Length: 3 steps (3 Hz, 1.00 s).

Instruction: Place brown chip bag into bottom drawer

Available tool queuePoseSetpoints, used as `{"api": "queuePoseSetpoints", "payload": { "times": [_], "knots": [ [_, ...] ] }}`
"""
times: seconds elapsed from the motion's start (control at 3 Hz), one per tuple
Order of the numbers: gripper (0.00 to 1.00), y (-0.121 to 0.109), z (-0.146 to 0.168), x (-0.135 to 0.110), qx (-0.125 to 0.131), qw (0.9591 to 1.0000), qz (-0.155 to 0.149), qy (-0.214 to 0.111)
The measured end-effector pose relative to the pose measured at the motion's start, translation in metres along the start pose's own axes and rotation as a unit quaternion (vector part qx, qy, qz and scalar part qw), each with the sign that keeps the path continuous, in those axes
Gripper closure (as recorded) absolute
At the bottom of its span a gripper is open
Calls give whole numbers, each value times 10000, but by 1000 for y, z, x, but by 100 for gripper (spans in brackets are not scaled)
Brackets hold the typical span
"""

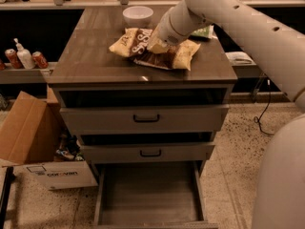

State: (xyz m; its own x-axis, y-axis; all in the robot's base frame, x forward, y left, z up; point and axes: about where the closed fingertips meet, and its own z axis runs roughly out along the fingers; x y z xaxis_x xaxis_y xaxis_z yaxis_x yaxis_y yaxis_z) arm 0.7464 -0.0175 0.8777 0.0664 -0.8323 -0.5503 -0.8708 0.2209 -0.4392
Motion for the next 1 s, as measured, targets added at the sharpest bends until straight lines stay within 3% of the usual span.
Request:
{"api": "queuePoseSetpoints", "payload": {
  "times": [0.33, 1.0],
  "knots": [
    [100, 9, 4, -7, -153, 9997, -81, -163],
    [100, 10, -3, -11, -187, 9985, -224, -459]
  ]
}}
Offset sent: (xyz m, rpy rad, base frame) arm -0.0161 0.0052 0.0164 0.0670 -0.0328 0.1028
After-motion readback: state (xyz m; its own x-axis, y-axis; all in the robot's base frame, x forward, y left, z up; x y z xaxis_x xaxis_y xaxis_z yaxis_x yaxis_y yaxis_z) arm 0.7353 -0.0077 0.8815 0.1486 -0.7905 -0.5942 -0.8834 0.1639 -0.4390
